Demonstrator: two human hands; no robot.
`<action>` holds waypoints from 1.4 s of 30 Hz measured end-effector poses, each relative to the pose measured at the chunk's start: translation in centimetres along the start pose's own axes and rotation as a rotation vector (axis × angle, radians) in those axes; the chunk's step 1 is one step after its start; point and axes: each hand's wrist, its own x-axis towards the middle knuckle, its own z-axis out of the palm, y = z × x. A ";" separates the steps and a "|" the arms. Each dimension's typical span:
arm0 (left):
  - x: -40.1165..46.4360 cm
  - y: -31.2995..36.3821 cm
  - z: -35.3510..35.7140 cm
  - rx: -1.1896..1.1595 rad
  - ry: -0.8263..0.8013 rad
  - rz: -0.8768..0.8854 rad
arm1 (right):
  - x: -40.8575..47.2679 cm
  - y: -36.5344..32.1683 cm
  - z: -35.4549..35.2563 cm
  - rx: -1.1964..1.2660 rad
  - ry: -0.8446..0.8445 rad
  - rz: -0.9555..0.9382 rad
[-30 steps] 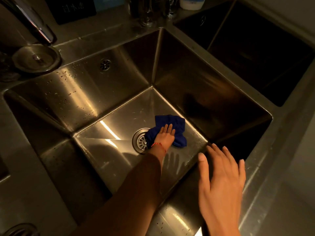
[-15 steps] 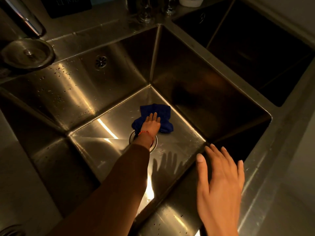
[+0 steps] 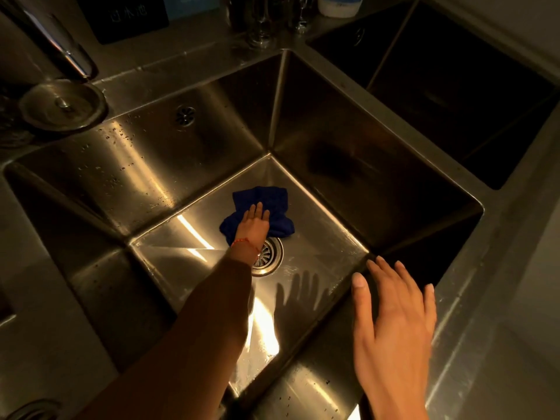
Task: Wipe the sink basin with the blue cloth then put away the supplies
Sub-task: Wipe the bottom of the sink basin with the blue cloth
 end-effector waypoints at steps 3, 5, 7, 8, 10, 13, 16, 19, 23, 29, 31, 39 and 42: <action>-0.4 -0.5 0.5 0.012 -0.001 -0.023 | -0.1 -0.1 0.0 -0.001 -0.005 0.000; -0.5 -0.8 0.6 0.009 -0.005 -0.030 | -0.1 -0.1 0.0 0.000 -0.007 0.002; -0.6 -1.0 0.5 -0.003 -0.017 -0.039 | 0.0 -0.1 0.0 -0.004 -0.005 0.005; -0.6 -1.0 0.5 -0.005 -0.020 -0.044 | 0.0 -0.1 0.0 -0.006 -0.003 0.005; -0.7 -1.1 0.6 -0.005 -0.024 -0.051 | -0.1 -0.1 0.0 -0.007 -0.003 0.006; -0.9 -1.3 0.7 0.002 -0.017 -0.060 | -0.1 -0.1 0.0 -0.007 -0.001 0.006; -1.0 -1.5 0.9 0.004 -0.010 -0.070 | -0.1 -0.1 -0.1 -0.007 -0.003 0.004; -1.4 -1.7 1.2 0.011 0.005 -0.083 | -0.1 -0.2 -0.1 -0.007 -0.001 0.007; -1.8 -2.0 1.5 -0.008 0.011 -0.114 | -0.1 -0.3 -0.2 0.000 -0.001 0.011; -3.0 -2.4 2.3 -0.054 0.028 -0.191 | -0.2 -0.2 -0.3 0.003 0.006 0.003; -3.6 -2.5 2.6 -0.077 0.021 -0.211 | -0.2 -0.2 -0.3 -0.002 0.002 0.001; -5.3 -4.1 3.2 -0.143 -0.053 -0.197 | -0.2 -0.2 -0.4 -0.006 -0.020 0.016; -5.3 -4.2 2.7 -0.163 -0.078 -0.171 | -0.1 -0.3 -0.4 -0.012 -0.025 0.016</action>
